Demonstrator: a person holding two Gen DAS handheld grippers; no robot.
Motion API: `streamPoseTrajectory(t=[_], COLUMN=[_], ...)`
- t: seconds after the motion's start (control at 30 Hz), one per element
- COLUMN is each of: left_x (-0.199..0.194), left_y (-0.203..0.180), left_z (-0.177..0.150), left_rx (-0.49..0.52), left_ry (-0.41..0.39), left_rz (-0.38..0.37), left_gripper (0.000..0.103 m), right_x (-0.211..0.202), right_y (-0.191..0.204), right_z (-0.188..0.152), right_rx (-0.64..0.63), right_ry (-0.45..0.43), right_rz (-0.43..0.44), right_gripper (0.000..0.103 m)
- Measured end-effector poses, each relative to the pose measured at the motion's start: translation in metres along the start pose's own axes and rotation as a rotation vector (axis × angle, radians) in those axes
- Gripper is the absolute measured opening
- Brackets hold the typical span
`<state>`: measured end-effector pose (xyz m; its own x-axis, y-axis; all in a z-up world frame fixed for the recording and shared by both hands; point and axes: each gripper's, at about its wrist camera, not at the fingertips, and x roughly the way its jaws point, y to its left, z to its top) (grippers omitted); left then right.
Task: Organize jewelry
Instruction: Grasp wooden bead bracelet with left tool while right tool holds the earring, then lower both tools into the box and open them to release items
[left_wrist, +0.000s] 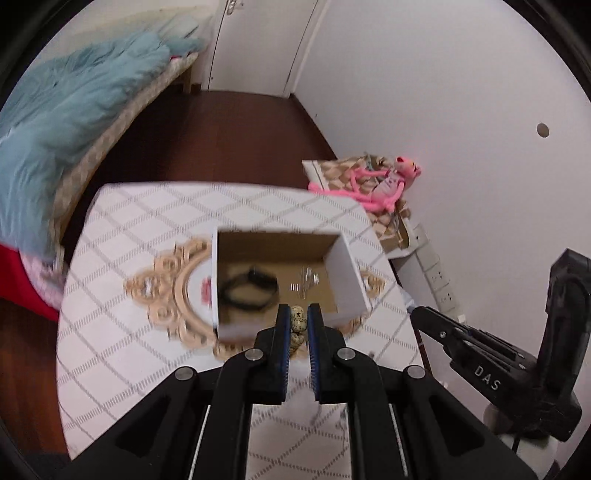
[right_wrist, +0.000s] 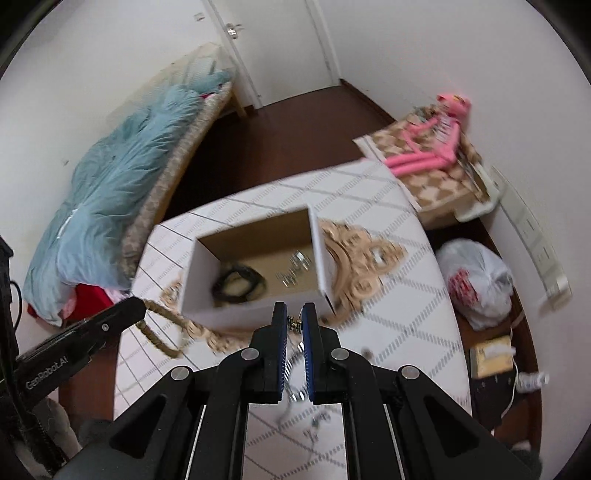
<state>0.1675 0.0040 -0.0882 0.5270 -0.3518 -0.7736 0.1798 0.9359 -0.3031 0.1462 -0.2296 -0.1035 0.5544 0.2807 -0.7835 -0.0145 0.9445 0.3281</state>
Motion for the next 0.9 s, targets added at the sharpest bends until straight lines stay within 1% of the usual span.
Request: streamPoseTrajectory(t=[0.07, 0.17, 0.27, 0.37, 0.53, 0.67, 0.7, 0.77, 0.8, 0.83, 0.87, 0.9], left_x=[0.005, 0.023, 0.045, 0.066, 0.094, 0.107, 0.109, 0.109, 0.108, 0.107, 0.103, 0.100], left_y=[0.000, 0.003, 0.007, 0.013, 0.026, 0.035, 0.038, 0.042, 0.043, 0.044, 0.046, 0.047], left_z=[0.015, 0.038, 0.055, 0.068, 0.083, 0.090, 0.090, 0.089, 0.087, 0.086, 0.083, 0.082], left_rx=[0.011, 0.017, 0.031, 0.040, 0.031, -0.013, -0.026, -0.027, -0.018, -0.014, -0.009, -0.007], left_ry=[0.001, 0.036, 0.065, 0.098, 0.149, 0.194, 0.200, 0.199, 0.190, 0.179, 0.162, 0.148], left_rz=[-0.002, -0.011, 0.007, 0.028, 0.049, 0.115, 0.123, 0.158, 0.183, 0.199, 0.224, 0.234], left_gripper=[0.006, 0.006, 0.006, 0.006, 0.007, 0.009, 0.011, 0.024, 0.044, 0.069, 0.075, 0.076], right_x=[0.007, 0.026, 0.051, 0.073, 0.100, 0.121, 0.128, 0.137, 0.140, 0.141, 0.141, 0.140], right_y=[0.005, 0.007, 0.007, 0.009, 0.015, 0.018, 0.019, 0.017, 0.016, 0.015, 0.014, 0.014], right_z=[0.017, 0.041, 0.061, 0.073, 0.080, 0.082, 0.082, 0.082, 0.082, 0.081, 0.081, 0.082], right_rx=[-0.022, -0.026, -0.020, -0.034, -0.067, -0.084, -0.086, -0.069, -0.060, -0.054, -0.048, -0.046], right_ry=[0.008, 0.043, 0.103, 0.149, 0.211, 0.277, 0.305, 0.345, 0.354, 0.357, 0.353, 0.350], right_rz=[0.016, 0.036, 0.056, 0.050, 0.039, 0.051, 0.060, 0.079, 0.078, 0.080, 0.085, 0.084], right_gripper=[0.008, 0.008, 0.008, 0.008, 0.008, 0.009, 0.009, 0.010, 0.015, 0.029, 0.037, 0.051])
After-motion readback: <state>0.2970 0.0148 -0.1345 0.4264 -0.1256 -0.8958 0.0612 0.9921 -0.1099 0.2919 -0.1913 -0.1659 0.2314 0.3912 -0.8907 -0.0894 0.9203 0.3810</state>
